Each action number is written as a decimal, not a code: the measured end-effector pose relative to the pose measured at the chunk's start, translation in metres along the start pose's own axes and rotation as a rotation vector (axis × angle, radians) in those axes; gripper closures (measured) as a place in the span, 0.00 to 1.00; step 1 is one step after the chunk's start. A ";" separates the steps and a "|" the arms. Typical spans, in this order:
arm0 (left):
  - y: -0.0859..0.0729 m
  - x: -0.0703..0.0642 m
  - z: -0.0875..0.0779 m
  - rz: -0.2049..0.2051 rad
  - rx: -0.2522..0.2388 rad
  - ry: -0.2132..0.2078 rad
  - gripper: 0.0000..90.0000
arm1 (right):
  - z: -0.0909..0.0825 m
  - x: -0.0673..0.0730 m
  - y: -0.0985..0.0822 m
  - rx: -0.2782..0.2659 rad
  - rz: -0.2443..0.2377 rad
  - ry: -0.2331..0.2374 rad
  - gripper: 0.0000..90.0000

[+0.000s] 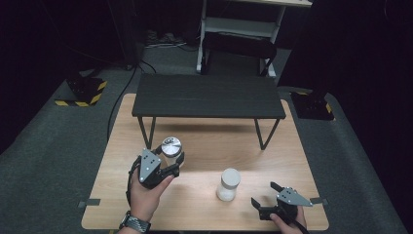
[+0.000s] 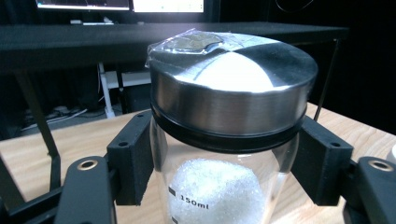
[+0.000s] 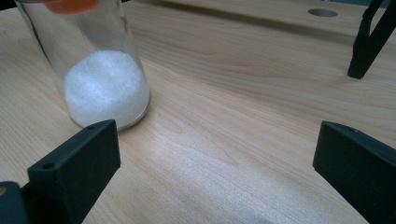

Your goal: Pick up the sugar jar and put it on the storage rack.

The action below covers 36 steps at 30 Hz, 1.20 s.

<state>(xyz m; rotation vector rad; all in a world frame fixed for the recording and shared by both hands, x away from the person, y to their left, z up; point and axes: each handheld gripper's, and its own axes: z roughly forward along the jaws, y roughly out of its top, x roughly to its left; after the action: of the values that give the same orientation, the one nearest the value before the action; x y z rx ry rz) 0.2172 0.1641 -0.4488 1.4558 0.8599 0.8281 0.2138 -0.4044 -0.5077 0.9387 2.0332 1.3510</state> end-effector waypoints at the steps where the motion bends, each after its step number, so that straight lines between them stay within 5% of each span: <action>1: 0.005 -0.002 0.002 0.001 -0.006 0.000 0.35 | 0.000 0.000 0.000 0.000 -0.001 0.000 0.00; 36: 0.081 -0.012 0.052 0.030 -0.112 0.066 0.35 | 0.000 -0.001 -0.001 -0.006 0.001 0.006 0.00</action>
<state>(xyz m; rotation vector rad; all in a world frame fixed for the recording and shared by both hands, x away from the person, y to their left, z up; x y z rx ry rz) 0.2606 0.1261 -0.3711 1.3523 0.8295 0.9371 0.2139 -0.4058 -0.5085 0.9345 2.0319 1.3611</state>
